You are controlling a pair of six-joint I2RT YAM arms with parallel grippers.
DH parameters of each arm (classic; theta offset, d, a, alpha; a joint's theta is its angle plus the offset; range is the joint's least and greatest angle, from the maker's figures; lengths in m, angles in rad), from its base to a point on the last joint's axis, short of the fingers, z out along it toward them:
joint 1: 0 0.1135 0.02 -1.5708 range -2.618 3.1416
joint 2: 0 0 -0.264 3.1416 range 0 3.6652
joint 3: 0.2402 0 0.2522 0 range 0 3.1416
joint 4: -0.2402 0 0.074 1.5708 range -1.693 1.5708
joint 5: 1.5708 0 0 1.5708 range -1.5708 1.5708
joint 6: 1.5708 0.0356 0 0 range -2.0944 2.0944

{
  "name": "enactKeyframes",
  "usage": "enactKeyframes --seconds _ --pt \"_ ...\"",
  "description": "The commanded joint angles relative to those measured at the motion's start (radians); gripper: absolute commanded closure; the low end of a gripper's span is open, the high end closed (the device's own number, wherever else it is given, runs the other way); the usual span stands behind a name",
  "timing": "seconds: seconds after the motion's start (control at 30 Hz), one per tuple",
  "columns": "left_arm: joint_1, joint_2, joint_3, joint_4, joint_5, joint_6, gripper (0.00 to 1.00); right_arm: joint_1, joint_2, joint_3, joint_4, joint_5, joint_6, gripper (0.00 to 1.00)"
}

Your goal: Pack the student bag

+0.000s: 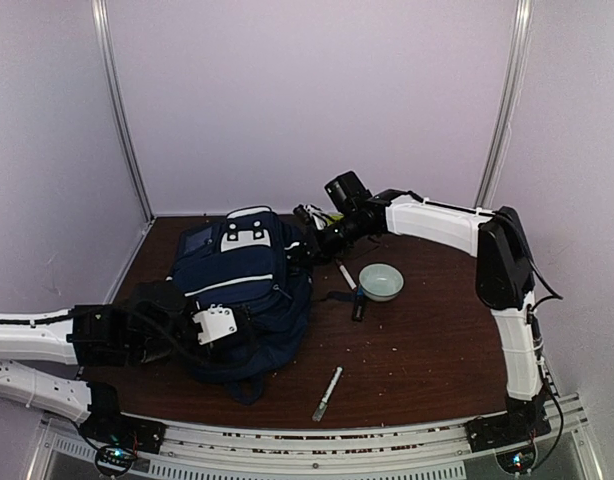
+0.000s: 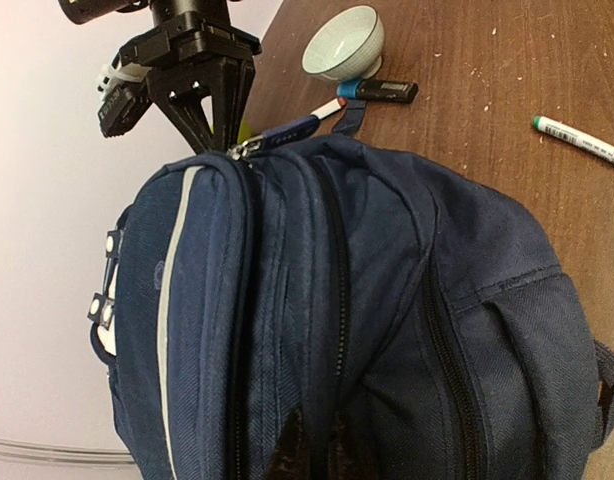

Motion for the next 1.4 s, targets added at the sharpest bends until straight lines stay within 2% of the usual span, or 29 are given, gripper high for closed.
enactKeyframes --seconds 0.0,0.03,0.17,0.4,0.53,0.7,0.73,0.77,0.8,0.83,0.87,0.97,1.1,1.2,1.3,1.37 --pt "-0.056 -0.013 -0.009 -0.025 0.141 -0.043 1.00 -0.198 -0.037 -0.114 0.371 0.041 0.093 1.00" --pt "-0.056 -0.005 -0.012 0.000 0.145 -0.047 1.00 -0.198 -0.068 -0.171 0.412 0.007 0.099 1.00" --pt "-0.056 0.032 -0.016 0.064 0.147 -0.054 1.00 -0.199 -0.217 -0.375 0.507 -0.023 0.089 0.82" --pt "-0.056 0.135 0.041 0.077 0.115 -0.099 1.00 -0.188 -0.469 -0.641 0.543 -0.025 0.091 0.79" --pt "-0.056 0.166 0.056 0.095 0.131 -0.098 1.00 -0.129 -0.587 -0.763 0.497 0.067 0.017 0.77" --pt "-0.056 0.164 0.069 0.159 0.194 -0.119 1.00 0.004 -0.653 -0.836 0.442 0.211 -0.096 0.74" --pt "-0.056 0.163 0.075 0.166 0.210 -0.131 0.90 0.025 -0.654 -0.843 0.445 0.222 -0.111 0.73" --pt "-0.056 0.158 0.084 0.167 0.223 -0.145 0.66 0.047 -0.653 -0.844 0.446 0.225 -0.123 0.70" --pt "-0.056 0.151 0.095 0.166 0.235 -0.161 0.48 0.066 -0.646 -0.843 0.446 0.223 -0.136 0.68" --pt "-0.056 0.139 0.103 0.169 0.236 -0.184 0.36 0.085 -0.637 -0.839 0.444 0.222 -0.149 0.66" --pt "-0.056 0.121 0.108 0.180 0.216 -0.213 0.30 0.101 -0.627 -0.833 0.440 0.224 -0.161 0.64" --pt "-0.034 0.027 0.114 0.178 0.078 -0.365 0.20 0.149 -0.615 -0.822 0.438 0.237 -0.198 0.60" --pt "0.077 -0.130 0.104 0.097 0.056 -0.569 0.16 0.195 -0.614 -0.830 0.479 0.259 -0.195 0.54" --pt "0.233 -0.226 0.086 -0.049 0.003 -0.768 0.15 0.227 -0.591 -0.814 0.484 0.304 -0.195 0.48" --pt "0.369 -0.285 0.070 -0.251 -0.106 -0.953 0.15 0.249 -0.571 -0.791 0.479 0.329 -0.192 0.46" --pt "0.409 -0.315 0.044 -0.319 -0.117 -1.024 0.15 0.261 -0.557 -0.780 0.479 0.336 -0.186 0.45"
